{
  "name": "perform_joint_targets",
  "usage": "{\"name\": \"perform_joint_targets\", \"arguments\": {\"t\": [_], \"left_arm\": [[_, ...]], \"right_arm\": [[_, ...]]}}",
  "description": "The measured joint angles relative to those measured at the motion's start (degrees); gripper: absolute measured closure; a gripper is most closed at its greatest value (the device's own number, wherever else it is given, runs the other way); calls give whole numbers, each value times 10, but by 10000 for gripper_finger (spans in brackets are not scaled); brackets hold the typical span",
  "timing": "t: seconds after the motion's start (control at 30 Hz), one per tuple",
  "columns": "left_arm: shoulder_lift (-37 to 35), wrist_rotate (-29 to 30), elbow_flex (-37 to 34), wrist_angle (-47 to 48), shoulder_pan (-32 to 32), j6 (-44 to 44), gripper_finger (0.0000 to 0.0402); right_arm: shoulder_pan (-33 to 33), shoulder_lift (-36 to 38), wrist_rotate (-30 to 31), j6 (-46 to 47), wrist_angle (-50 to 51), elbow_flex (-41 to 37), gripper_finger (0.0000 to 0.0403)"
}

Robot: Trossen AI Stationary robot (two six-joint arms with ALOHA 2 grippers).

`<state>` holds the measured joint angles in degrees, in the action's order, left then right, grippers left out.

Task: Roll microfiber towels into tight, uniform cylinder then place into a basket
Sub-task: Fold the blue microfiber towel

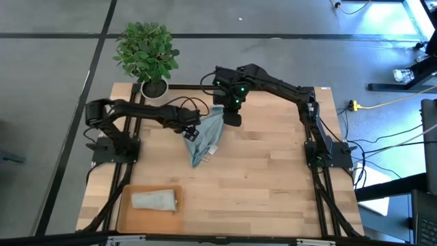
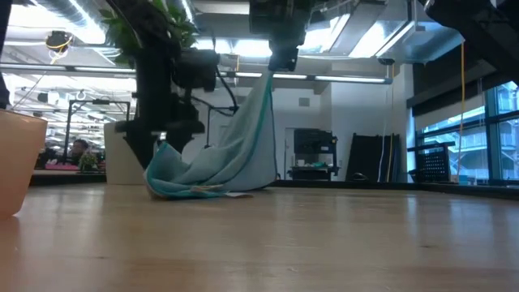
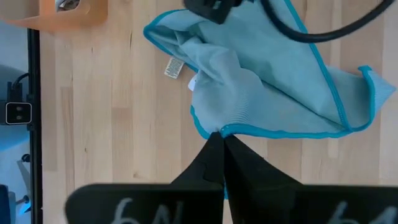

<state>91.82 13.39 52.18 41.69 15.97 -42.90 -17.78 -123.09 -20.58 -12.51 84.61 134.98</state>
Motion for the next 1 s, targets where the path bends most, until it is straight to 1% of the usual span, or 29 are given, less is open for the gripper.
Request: {"name": "perform_joint_targets", "arguments": {"t": [0.13, 0.2, 0.4, 0.6, 0.77, 0.9, 1.0], "left_arm": [[23, -4, 0, -2, 17, 8, 113], [27, -15, 0, -3, 25, 24, 113], [32, -19, 0, -5, 50, 50, 113], [39, -80, 0, -5, 80, 96, 113], [59, -115, -8, -13, 98, 122, 115], [63, -116, -7, -12, 99, 130, 133], [64, -114, -8, -11, 99, 132, 162]], "right_arm": [[0, 0, 0, 0, 0, 0, 402], [0, 0, 0, 0, -1, 0, 402], [0, 0, 0, 0, -1, 0, 402], [0, 0, 0, 0, -6, 0, 402], [0, 0, 0, 0, -9, 0, 402], [0, 0, 0, 0, -11, 0, 402], [0, 0, 0, 0, -12, 0, 402]]}}
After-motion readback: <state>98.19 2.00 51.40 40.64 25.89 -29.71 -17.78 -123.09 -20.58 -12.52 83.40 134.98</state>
